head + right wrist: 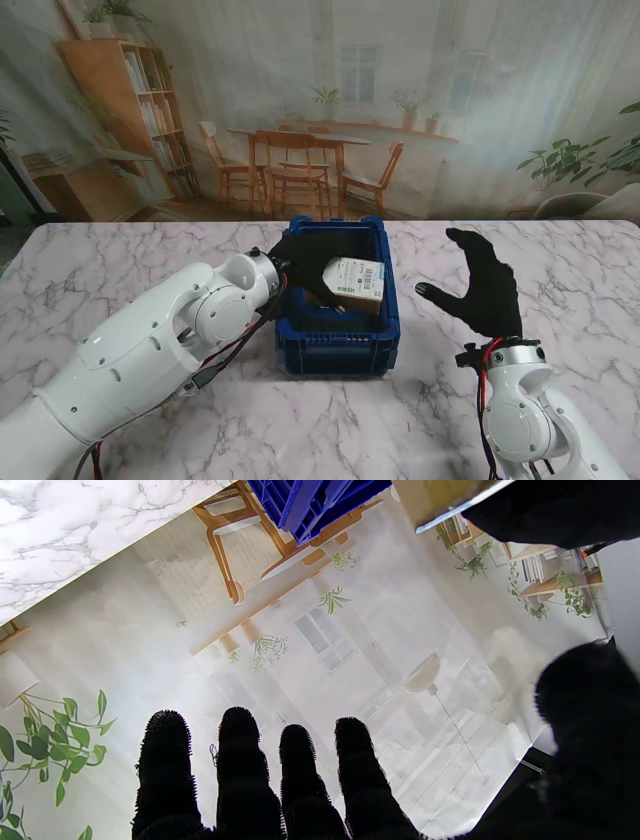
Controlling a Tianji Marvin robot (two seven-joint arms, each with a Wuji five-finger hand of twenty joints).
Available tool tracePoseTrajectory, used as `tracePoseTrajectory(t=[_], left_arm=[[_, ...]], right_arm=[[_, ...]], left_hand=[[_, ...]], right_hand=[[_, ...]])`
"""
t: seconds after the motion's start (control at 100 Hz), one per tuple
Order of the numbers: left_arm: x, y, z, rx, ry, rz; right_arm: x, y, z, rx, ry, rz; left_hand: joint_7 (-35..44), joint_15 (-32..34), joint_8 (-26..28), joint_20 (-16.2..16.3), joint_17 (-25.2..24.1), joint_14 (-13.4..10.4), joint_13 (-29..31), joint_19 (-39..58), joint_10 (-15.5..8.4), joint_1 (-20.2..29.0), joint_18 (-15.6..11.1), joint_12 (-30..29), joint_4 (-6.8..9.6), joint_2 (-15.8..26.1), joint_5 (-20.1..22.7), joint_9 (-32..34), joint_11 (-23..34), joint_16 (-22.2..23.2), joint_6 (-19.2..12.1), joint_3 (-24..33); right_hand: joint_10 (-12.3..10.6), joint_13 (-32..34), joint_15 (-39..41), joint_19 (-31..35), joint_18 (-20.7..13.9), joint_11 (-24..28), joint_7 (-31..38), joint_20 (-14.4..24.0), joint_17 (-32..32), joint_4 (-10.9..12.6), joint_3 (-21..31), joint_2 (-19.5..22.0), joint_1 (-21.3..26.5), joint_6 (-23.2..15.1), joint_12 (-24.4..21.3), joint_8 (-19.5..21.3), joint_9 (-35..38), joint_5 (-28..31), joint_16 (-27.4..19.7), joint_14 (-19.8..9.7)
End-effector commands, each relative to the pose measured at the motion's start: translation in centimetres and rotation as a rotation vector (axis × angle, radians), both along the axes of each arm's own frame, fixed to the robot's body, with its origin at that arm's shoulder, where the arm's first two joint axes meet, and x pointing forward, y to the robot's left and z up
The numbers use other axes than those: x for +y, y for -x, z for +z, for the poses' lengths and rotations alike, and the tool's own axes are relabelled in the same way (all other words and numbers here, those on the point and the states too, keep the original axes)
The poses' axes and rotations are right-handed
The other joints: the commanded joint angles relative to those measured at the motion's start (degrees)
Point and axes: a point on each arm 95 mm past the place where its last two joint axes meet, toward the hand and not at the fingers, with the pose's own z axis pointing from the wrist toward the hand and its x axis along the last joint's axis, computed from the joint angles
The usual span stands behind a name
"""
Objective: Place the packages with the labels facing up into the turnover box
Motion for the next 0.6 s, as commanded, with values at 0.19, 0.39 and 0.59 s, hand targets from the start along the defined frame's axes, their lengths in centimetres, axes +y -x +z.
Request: tracePoseTrajectory(t=[0.19, 0.39, 0.59], left_arm=[[0.3, 0.0, -1.4, 0.032, -0.022, 0.020], [0.4, 0.2, -1.9, 0.045, -0.022, 0.026], [0.3, 0.7, -2.4, 0.050, -0.028, 0.017]], right_arm=[[-0.2, 0.1, -1.2, 0.012, -0.045, -0.035], [-0.3, 0.2, -1.3, 0.012, -0.043, -0.041], [-0.3, 0.2, -1.3, 0.015, -0.043, -0.053]], left_hand=[[7.59, 9.70, 1.77, -0.22, -0.45, -3.11, 3.21, 2.44, -4.74, 23.09, -4.04, 3.30, 5.20, 12.31, 0.76, 3.74, 5.44, 0.12, -7.54, 17.92], [7.42, 9.85, 1.78, -0.20, -0.71, -2.91, 3.00, 2.47, -4.62, 22.81, -3.79, 3.36, 5.22, 12.39, 0.78, 3.67, 5.36, -0.11, -7.37, 17.68], [6.61, 9.62, 1.34, -0.25, -1.53, -2.39, 2.15, 2.25, -4.31, 21.29, -3.38, 3.15, 4.69, 12.88, 0.65, 3.14, 4.84, -0.41, -7.06, 16.56]], right_hand=[[-1.60, -2.39, -3.95, -5.87, -2.05, -1.02, 1.63, -0.39, -2.31, -0.94, 1.34, 0.43, -3.30, -2.77, -0.37, -1.23, -1.21, -1.96, -0.59, -0.73], [-1.45, -2.32, -3.97, -6.88, -2.06, -0.91, 1.99, -0.11, -1.96, -1.01, 1.62, 0.49, -2.99, -2.77, -0.31, -1.39, -1.25, -2.03, -0.56, -1.40], [-1.14, -2.29, -3.76, -7.40, -2.13, -0.66, 2.22, 0.52, -1.77, -0.94, 1.40, 0.49, -1.49, -2.71, -0.20, -1.53, -1.27, -2.31, -0.32, -1.90]])
